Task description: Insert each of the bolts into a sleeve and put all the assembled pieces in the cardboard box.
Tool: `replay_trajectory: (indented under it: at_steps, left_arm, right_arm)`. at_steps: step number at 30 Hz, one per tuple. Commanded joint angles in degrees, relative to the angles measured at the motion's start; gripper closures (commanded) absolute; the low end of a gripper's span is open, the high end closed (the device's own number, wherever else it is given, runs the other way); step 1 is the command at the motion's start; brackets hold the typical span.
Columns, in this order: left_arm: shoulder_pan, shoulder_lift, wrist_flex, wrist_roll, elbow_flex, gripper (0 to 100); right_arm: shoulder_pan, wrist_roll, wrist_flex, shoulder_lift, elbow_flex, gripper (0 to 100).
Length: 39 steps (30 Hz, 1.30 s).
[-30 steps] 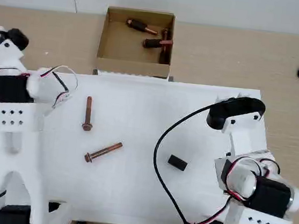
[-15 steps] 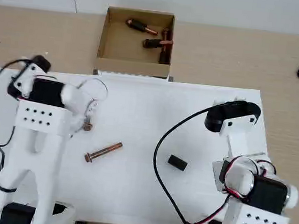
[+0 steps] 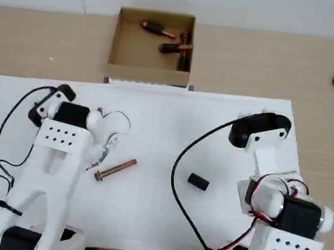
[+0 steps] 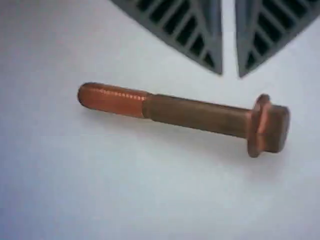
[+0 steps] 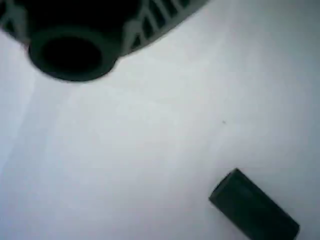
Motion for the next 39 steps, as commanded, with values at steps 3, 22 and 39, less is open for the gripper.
replay_trajectory:
  at_steps: [3,22,39]
  left_arm:
    - [0.4,-0.2,-4.5,-3.2,5.8,88]
    - [7.5,-0.2,-9.8,-4.5,11.5,79]
    - [8.1,-0.2,-20.4,-4.8,21.1,79]
  right_arm:
    - [0.5,-0.4,-0.7,-0.3,-0.4,99.5]
    - [0.3,-0.6,-0.8,-0.2,-0.4,99.5]
    - [0.3,-0.6,-0.8,-0.2,-0.4,99.5]
